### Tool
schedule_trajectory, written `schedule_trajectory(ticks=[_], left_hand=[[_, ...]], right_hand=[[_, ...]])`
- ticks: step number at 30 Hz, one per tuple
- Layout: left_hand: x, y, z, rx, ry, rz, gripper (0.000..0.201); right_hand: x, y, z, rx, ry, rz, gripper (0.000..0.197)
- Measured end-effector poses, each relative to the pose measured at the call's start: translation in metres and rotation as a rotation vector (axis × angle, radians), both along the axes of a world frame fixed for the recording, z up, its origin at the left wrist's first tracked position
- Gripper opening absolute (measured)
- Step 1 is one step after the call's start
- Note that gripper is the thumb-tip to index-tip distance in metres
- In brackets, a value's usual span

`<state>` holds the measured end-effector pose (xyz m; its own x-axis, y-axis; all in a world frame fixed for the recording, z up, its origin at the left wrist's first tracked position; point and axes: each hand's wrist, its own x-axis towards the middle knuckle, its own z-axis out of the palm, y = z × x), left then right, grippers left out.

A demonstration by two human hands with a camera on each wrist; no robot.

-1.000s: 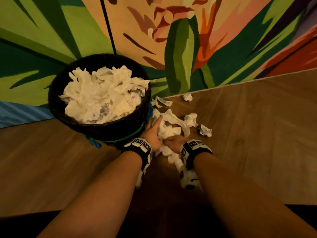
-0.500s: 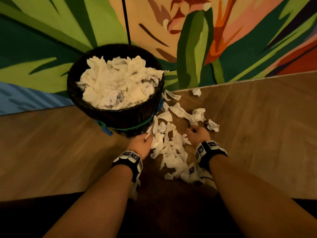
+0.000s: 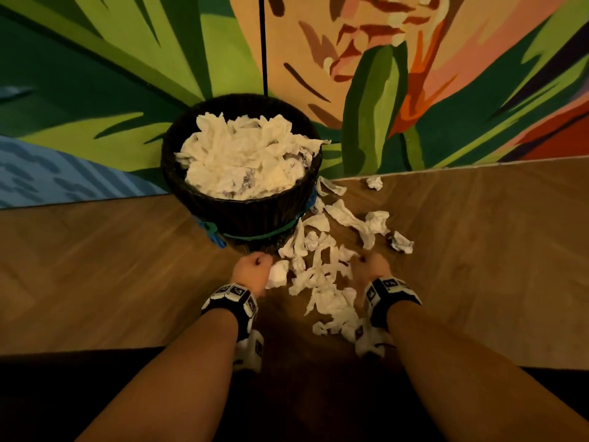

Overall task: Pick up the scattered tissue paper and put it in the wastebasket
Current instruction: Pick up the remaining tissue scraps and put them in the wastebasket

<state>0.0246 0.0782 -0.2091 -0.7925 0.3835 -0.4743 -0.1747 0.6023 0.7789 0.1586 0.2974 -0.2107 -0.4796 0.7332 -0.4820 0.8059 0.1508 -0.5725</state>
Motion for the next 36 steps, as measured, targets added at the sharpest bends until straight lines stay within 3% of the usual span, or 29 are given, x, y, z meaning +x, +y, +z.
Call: schedule_trajectory(ticks=[2,4,7,11,14,16,18,24,27,29,32,36], left_hand=[[0.001,-0.001,0.0,-0.095,0.079,-0.086,0.022],[0.006,0.005,-0.003,-0.235,0.175,-0.242,0.024],[0.015,0.016,-0.008,-0.347,0.231,-0.36,0.023],[0.02,0.024,-0.014,-0.317,0.217,-0.34,0.029],[0.024,0.027,-0.018,-0.302,0.212,-0.372,0.008],[0.027,0.029,-0.022,-0.33,0.198,-0.426,0.024],[0.028,0.031,-0.026,-0.363,0.202,-0.431,0.033],[0.028,0.04,-0.025,-0.361,0.187,-0.383,0.024],[0.022,0.038,-0.02,-0.305,0.112,-0.244,0.028],[0.016,0.033,-0.019,-0.264,0.061,-0.117,0.027],[0.013,0.02,-0.016,-0.15,-0.065,0.066,0.009],[0.013,0.013,-0.015,-0.068,-0.045,0.22,0.011]], right_hand=[[-0.002,0.006,0.008,-0.113,0.142,-0.202,0.042],[0.0,0.01,0.014,-0.135,0.194,-0.288,0.037],[0.006,0.011,0.008,-0.063,0.155,-0.217,0.033],[0.01,0.005,-0.002,-0.027,0.1,-0.132,0.04],[0.011,-0.004,-0.007,-0.055,-0.031,0.096,0.048],[0.011,-0.014,-0.01,0.039,-0.149,0.33,0.058],[0.008,-0.024,-0.011,0.099,-0.188,0.446,0.062],[-0.019,-0.037,-0.007,0.263,-0.275,0.757,0.045],[-0.018,-0.03,-0.005,0.245,-0.239,0.559,0.044],[-0.016,-0.022,-0.002,0.138,-0.145,0.311,0.047],[-0.011,-0.013,0.005,-0.045,0.017,-0.065,0.054],[-0.001,-0.006,0.011,-0.052,0.093,-0.187,0.045]])
